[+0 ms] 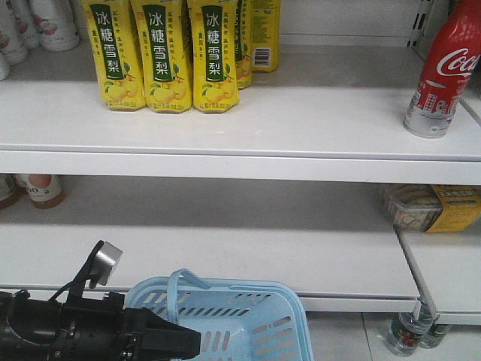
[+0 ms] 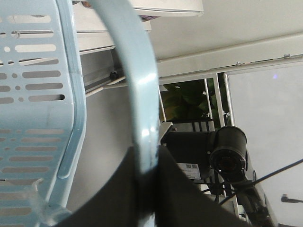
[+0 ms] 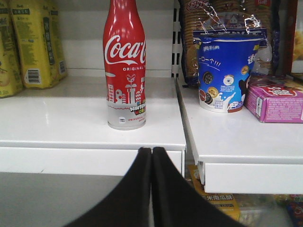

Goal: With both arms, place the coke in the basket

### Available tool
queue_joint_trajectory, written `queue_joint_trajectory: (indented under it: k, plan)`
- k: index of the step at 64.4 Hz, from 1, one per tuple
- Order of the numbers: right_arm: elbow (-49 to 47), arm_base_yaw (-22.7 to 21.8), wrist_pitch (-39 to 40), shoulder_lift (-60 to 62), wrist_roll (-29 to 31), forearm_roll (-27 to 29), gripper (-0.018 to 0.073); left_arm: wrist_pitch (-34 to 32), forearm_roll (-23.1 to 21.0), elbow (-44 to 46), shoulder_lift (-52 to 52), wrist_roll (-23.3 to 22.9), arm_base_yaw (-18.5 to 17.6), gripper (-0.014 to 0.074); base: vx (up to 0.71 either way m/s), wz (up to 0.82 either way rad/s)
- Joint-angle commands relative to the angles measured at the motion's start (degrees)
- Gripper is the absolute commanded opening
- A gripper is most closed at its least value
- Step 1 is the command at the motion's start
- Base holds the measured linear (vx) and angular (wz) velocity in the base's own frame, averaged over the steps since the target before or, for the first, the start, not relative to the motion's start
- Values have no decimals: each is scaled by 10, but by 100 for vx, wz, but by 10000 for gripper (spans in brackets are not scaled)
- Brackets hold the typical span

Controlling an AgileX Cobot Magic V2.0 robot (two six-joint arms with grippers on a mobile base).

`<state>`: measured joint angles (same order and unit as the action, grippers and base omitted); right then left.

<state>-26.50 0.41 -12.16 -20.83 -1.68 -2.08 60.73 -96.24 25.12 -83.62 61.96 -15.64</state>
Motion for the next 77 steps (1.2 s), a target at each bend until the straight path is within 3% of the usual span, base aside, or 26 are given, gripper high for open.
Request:
queue_joint_trajectory:
  k: [1,17,26,59,77]
  plan:
    - [-21,-3,62,-24,3,3,-10,43,-49,10,20,5,-4,-6,0,0]
    - [-22,-3,64,-30,3,-11,-1,43,-49,10,20,5,-4,-6,0,0]
    - [-22,-3,64,-30,3,-28,48,43,-49,10,20,5,-4,-6,0,0]
    - [-22,-3,64,-30,3,-28,517,43,-49,10,20,5,-4,-6,0,0]
    - [-25,-3,70,-31,3,-16,554,43,-49,10,20,5,-4,-6,0,0]
